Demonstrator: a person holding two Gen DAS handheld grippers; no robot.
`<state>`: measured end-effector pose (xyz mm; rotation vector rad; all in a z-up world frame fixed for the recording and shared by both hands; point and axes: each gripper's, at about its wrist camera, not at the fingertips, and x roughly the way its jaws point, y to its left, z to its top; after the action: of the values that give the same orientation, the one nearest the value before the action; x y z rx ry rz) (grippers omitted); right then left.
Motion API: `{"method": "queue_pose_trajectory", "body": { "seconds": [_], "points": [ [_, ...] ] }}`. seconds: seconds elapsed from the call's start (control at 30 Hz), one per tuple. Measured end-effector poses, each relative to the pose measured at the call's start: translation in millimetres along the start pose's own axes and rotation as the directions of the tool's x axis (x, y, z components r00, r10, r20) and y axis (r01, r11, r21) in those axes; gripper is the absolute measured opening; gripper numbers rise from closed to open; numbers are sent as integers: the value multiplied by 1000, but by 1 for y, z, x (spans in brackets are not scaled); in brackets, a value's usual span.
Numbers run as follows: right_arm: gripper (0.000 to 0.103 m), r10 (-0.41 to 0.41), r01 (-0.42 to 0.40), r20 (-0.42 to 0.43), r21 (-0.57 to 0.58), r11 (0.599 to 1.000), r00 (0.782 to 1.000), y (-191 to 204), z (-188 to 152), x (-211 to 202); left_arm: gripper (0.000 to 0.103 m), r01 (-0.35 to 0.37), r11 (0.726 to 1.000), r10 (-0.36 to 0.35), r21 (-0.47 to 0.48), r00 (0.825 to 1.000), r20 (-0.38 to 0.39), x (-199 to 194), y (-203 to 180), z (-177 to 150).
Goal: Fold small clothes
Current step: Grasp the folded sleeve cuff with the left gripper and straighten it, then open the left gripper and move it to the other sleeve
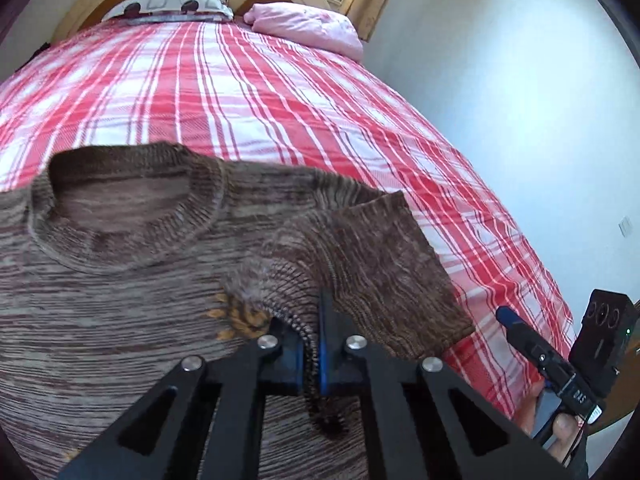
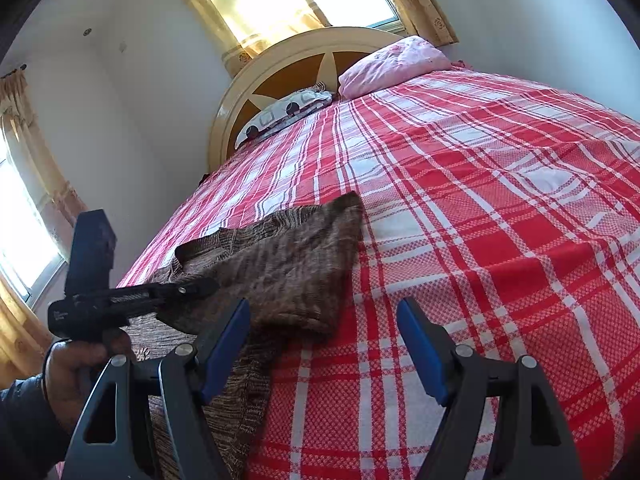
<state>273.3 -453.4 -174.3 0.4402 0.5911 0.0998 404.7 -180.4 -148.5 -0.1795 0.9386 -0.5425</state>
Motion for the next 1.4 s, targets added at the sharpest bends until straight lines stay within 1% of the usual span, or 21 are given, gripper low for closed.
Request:
{"method": "queue_pose_trajectory", "body": {
  "seconds": [0.23, 0.33, 0.5, 0.67, 0.73, 0.83, 0.9, 1.0, 1.1, 1.2, 1.23, 1.3, 1.33, 1.37, 1.4],
  "points": [
    [76, -1, 1, -1, 6, 1000, 1000, 0, 0, 1, 5, -34, 999, 34, 3, 999, 31, -14, 13, -6],
    [76, 0, 0, -3, 6, 1000, 1000, -1, 0, 1, 5, -59, 998, 59, 8, 998, 38, -18, 24, -11],
    [76, 0, 0, -8, 5, 1000, 1000, -1, -1, 2, 5, -94, 996, 94, -12, 995, 35, -21, 46, -16],
    [76, 1, 0, -20, 5, 1000, 1000, -1, -1, 5, 5, -104, 995, 104, 1, 995, -1, -5, 47, -25],
    [76, 2, -2, -26, 6, 1000, 1000, -1, -2, 6, 5, -136, 991, 135, 22, 991, 13, -5, 45, -28],
    [77, 1, -1, -38, 8, 1000, 999, -2, -2, 8, 5, -152, 988, 151, 36, 988, 29, -10, 48, -30],
    [77, -1, 2, -47, 8, 1000, 999, -3, -2, 11, 5, -142, 989, 141, 37, 990, 19, -11, 51, -31],
    [77, -5, 6, -56, 3, 1000, 998, -2, -3, 13, 6, -163, 985, 163, 54, 987, 1, -8, 52, -35],
    [77, -1, 1, -54, -9, 1000, 999, 0, -2, 13, 13, -180, 983, 180, 42, 984, 5, -9, 55, -35],
    [77, 5, -7, -30, -54, 999, 1000, 11, 1, 5, 14, -203, 979, 202, 33, 979, 10, -11, 57, -34],
    [77, 26, -27, -17, -74, 997, 1000, 16, 3, 1, 15, -212, 977, 211, 34, 977, 14, -13, 57, -35],
    [77, 97, -95, 16, -103, 990, 995, 33, 12, -6, 18, -230, 972, 230, 53, 973, 13, -15, 55, -37],
    [77, 124, -122, 8, -117, 986, 992, 42, 15, -4, 23, -242, 968, 242, 64, 970, 14, -16, 55, -38],
    [77, 147, -147, -9, -149, 978, 989, 55, 20, 0, 33, -261, 963, 260, 69, 965, 18, -18, 54, -39],
    [77, 162, -165, -31, -198, 966, 986, 69, 24, 7, 36, -272, 960, 271, 68, 962, 21, -18, 55, -40]
  ]
}}
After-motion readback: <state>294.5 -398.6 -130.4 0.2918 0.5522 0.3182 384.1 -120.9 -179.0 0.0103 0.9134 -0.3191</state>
